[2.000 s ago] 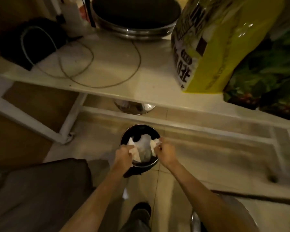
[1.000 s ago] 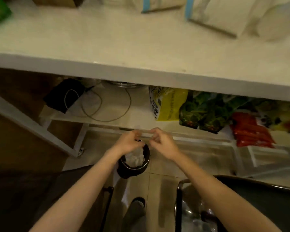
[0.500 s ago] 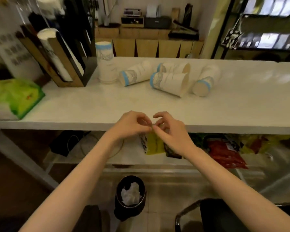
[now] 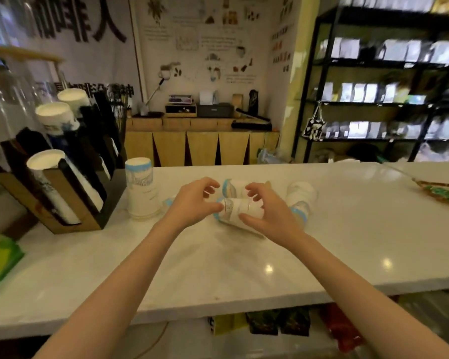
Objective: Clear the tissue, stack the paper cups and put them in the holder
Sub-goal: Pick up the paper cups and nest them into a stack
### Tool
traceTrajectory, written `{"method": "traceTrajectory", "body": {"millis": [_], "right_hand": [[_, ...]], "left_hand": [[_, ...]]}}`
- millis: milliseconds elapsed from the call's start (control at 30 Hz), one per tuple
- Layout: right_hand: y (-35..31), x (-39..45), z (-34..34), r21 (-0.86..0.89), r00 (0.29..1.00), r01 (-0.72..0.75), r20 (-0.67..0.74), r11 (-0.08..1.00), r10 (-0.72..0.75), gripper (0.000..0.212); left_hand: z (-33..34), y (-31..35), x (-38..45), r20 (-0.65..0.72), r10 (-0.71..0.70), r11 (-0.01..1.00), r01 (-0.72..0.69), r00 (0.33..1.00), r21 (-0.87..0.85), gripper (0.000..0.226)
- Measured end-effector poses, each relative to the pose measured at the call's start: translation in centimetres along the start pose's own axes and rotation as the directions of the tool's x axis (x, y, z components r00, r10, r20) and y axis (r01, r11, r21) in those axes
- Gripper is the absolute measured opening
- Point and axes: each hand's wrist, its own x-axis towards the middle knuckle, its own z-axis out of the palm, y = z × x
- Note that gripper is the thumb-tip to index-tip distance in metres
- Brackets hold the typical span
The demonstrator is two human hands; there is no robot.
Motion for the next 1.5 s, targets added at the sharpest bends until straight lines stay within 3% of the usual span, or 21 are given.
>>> {"method": "traceTrajectory", "body": {"millis": [167, 333, 533, 600, 667, 833, 967, 1133, 1333, 1500], "right_hand": [[2.5, 2.0, -0.9, -0.118, 0.995, -0.039, 0.083, 0.992, 0.049, 0.080], [4.2, 2.4, -0.9, -0.274, 0.946, -0.125, 0.257, 0.954, 0.198, 0.102], [5.0, 3.6, -1.1, -0.449, 0.895, -0.028, 0.387, 0.893, 0.222, 0.100], [4.9, 4.6, -1.5, -0.380, 0.904, -0.056, 0.373, 0.923, 0.208, 0.099], [4.7, 5.7, -2.3, -0.198, 0.909, -0.165, 0.349, 0.966, 0.227, 0.097], [4.5, 8.8, -5.0, 0.096, 0.943, -0.247, 0.253, 0.964, 0.216, 0.087], [3.9, 11.4, -6.8, 0.281, 0.969, -0.245, 0.096, 0.928, 0.227, 0.068], [2.1, 13.9, -8.3, 0.433, 0.984, -0.165, 0.014, 0.886, 0.176, 0.049], [-0.9, 16.1, -8.5, 0.122, 0.984, -0.063, 0.176, 0.991, 0.041, 0.069], [-2.8, 16.3, -6.0, -0.050, 0.920, 0.073, 0.388, 0.996, -0.048, 0.072]], "left_hand": [[1.0, -2.5, 4.0, -0.004, 0.016, 0.982, -0.015, 1.000, 0.189, 0.064], [2.9, -5.6, 6.2, 0.042, -0.067, 0.927, 0.046, 0.997, 0.372, 0.083], [4.4, -7.6, 7.0, 0.013, -0.125, 0.855, 0.101, 0.992, 0.510, 0.089], [4.7, -8.1, 7.2, -0.011, -0.131, 0.833, 0.116, 0.991, 0.540, 0.086], [4.8, -8.4, 7.4, -0.055, -0.125, 0.836, 0.135, 0.991, 0.532, 0.080], [4.7, -8.9, 8.0, -0.136, -0.151, 0.901, 0.193, 0.979, 0.388, 0.091], [4.2, -7.9, 8.1, -0.263, -0.217, 0.971, 0.237, 0.940, 0.046, 0.104], [5.7, -5.7, 6.4, -0.286, -0.175, 0.971, 0.117, 0.942, -0.208, 0.090], [7.4, -4.5, 5.0, -0.208, -0.165, 0.904, 0.064, 0.964, -0.422, 0.080], [7.8, -4.9, 4.3, -0.159, -0.183, 0.827, 0.064, 0.970, -0.559, 0.077]]}}
